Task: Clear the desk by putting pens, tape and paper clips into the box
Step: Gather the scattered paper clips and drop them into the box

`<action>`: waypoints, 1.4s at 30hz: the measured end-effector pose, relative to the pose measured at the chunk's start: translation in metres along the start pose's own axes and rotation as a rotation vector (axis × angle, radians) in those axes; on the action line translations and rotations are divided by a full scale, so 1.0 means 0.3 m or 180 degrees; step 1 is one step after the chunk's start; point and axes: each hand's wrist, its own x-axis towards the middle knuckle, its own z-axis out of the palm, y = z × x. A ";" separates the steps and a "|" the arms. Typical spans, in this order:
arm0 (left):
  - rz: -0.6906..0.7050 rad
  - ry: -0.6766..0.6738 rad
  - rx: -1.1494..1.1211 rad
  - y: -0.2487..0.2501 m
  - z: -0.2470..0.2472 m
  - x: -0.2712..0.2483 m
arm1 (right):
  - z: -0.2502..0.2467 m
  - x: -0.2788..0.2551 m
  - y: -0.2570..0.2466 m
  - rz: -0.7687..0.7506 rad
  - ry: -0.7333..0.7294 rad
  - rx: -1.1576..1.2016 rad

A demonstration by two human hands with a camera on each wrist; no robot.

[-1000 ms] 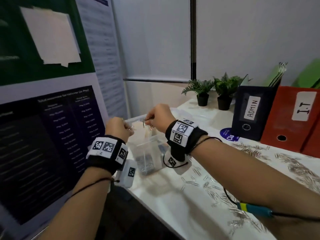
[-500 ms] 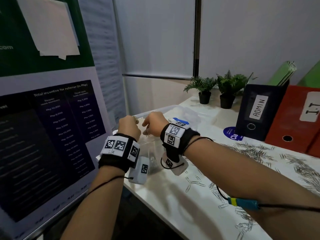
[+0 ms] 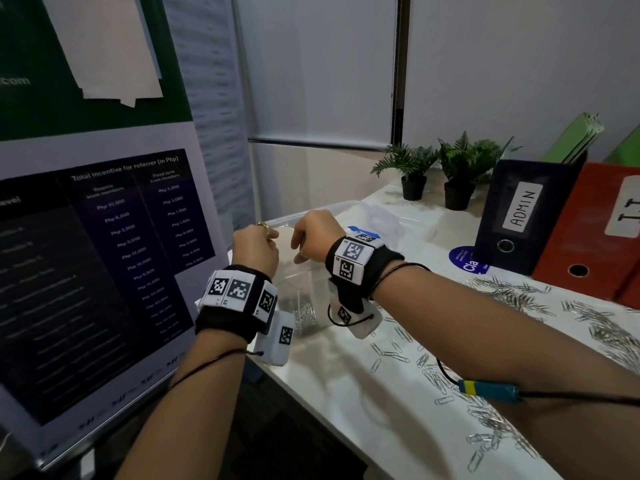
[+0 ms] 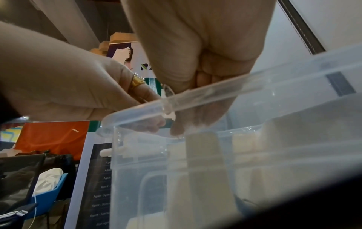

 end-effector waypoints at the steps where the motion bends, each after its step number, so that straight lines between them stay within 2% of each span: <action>1: 0.0014 -0.0007 -0.0025 0.000 0.001 -0.005 | 0.000 0.000 0.004 -0.0002 -0.0005 0.0009; 8: 0.0021 -0.0109 -0.0160 0.013 0.023 -0.058 | -0.022 -0.035 0.033 -0.0117 0.0011 0.0080; 12: 0.0454 -0.0104 -0.0100 0.068 0.015 -0.087 | -0.083 -0.120 0.090 -0.0234 0.0470 0.0285; 15: 0.0789 -0.0162 -0.0116 0.151 0.034 -0.131 | -0.155 -0.243 0.203 -0.0078 0.0779 0.0326; 18: 0.1175 -0.0805 0.0020 0.237 0.090 -0.218 | -0.199 -0.404 0.347 0.0321 0.0393 -0.0133; 23: 0.1700 -0.2588 0.0730 0.341 0.231 -0.394 | -0.172 -0.652 0.550 0.1300 -0.0750 -0.0682; 25: 0.1816 -0.2967 0.0964 0.372 0.277 -0.443 | -0.156 -0.717 0.587 0.1612 -0.1038 -0.0741; 29: 0.1892 -0.3408 0.1010 0.422 0.336 -0.526 | -0.134 -0.790 0.627 0.1919 -0.1154 -0.0721; 33: 0.2010 -0.3493 0.1152 0.455 0.383 -0.583 | -0.124 -0.827 0.623 0.1932 -0.1307 -0.0901; 38: 0.2036 -0.3065 0.1486 0.477 0.421 -0.645 | -0.088 -0.834 0.639 0.1846 -0.1083 -0.0889; 42: 0.1989 -0.3135 0.1408 0.525 0.447 -0.630 | -0.071 -0.825 0.656 0.1666 -0.0838 -0.0888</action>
